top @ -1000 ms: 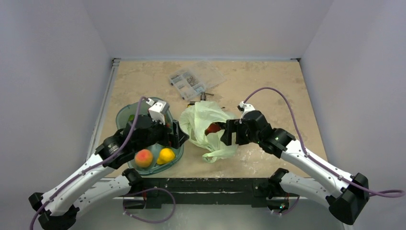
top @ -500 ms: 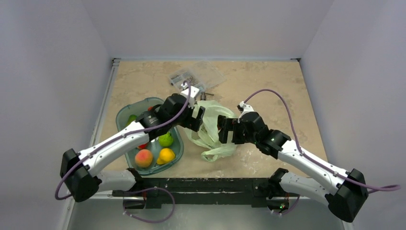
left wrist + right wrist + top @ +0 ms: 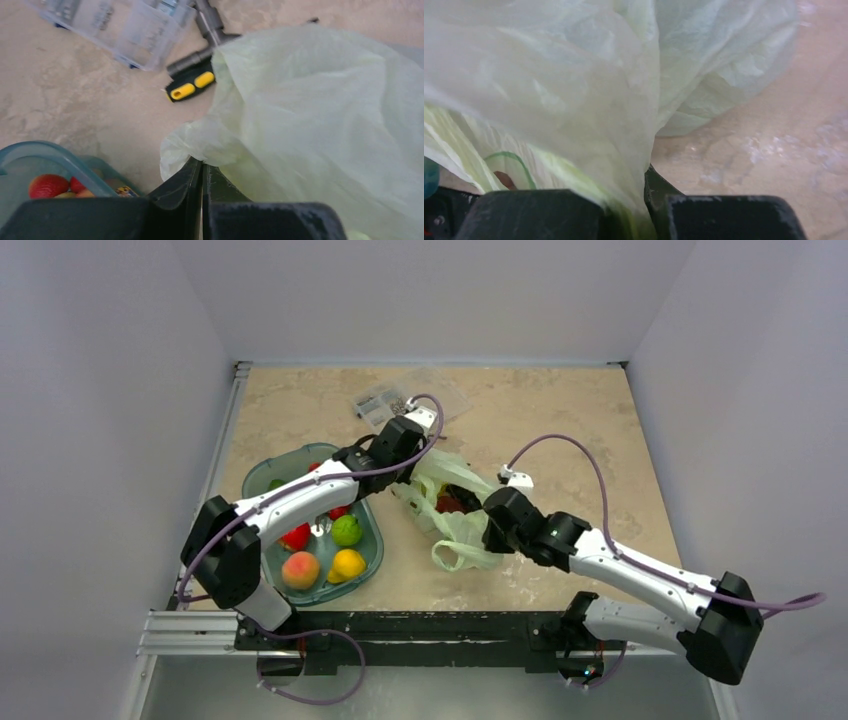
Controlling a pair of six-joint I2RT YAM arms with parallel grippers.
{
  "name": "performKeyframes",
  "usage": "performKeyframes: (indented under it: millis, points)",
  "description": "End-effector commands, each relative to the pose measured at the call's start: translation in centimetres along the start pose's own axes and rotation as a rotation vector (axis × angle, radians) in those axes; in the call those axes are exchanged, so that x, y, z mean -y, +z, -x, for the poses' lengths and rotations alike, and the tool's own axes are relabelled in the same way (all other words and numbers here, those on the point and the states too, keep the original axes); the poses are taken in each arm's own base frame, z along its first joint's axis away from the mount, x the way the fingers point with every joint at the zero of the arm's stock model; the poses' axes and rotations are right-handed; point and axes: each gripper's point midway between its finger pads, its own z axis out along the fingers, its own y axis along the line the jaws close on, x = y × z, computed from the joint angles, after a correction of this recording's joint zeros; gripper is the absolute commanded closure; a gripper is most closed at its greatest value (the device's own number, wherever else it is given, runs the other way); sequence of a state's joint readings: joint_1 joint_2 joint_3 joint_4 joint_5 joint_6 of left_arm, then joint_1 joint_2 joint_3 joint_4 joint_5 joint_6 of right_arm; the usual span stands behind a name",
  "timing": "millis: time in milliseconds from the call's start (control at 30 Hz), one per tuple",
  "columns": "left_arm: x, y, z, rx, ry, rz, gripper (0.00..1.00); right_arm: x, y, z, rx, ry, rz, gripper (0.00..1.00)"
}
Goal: Take the fake fruits out of the plastic bag
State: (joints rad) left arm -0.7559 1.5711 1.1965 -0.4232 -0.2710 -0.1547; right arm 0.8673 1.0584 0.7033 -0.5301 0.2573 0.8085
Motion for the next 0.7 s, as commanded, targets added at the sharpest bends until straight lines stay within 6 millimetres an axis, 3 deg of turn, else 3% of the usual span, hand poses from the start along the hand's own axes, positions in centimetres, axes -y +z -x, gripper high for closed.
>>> performKeyframes:
  millis: [0, 67, 167, 300, 333, 400, 467, 533, 667]
  points:
    - [-5.5, -1.9, 5.9, 0.251, -0.180, 0.286, 1.00, 4.7, -3.6, 2.2, 0.140, 0.122, -0.225, 1.00]
    - [-6.3, -2.9, 7.1, 0.317, -0.217, 0.315, 1.00, 5.0, -4.7, 2.8, 0.175, 0.146, -0.217, 1.00]
    - [-5.9, -4.0, 8.2, 0.371, -0.231, 0.267, 1.00, 3.1, -5.4, 4.0, 0.194, 0.101, -0.117, 1.00]
    - [-3.1, -5.1, 8.0, 0.330, -0.239, 0.060, 1.00, 0.2, -5.4, 4.4, 0.146, 0.021, -0.008, 1.00]
    - [-2.5, -5.7, 7.3, 0.297, -0.244, 0.021, 0.92, -0.6, -5.4, 4.5, 0.141, 0.001, 0.023, 1.00]
    - [-1.9, -6.8, 5.3, 0.235, -0.256, -0.026, 0.56, -1.9, -5.4, 4.5, 0.132, -0.033, 0.085, 1.00]
    - [-1.6, -8.5, 3.6, 0.211, -0.272, -0.069, 0.31, -2.9, -5.3, 4.2, 0.115, -0.064, 0.142, 1.00]
    - [-1.4, -10.5, 2.1, 0.195, -0.290, -0.109, 0.24, -3.7, -5.2, 3.8, 0.096, -0.092, 0.184, 0.94]
    - [0.0, -15.5, 0.5, 0.233, -0.336, -0.268, 0.21, -4.3, -4.8, 2.9, 0.069, -0.154, 0.230, 0.86]
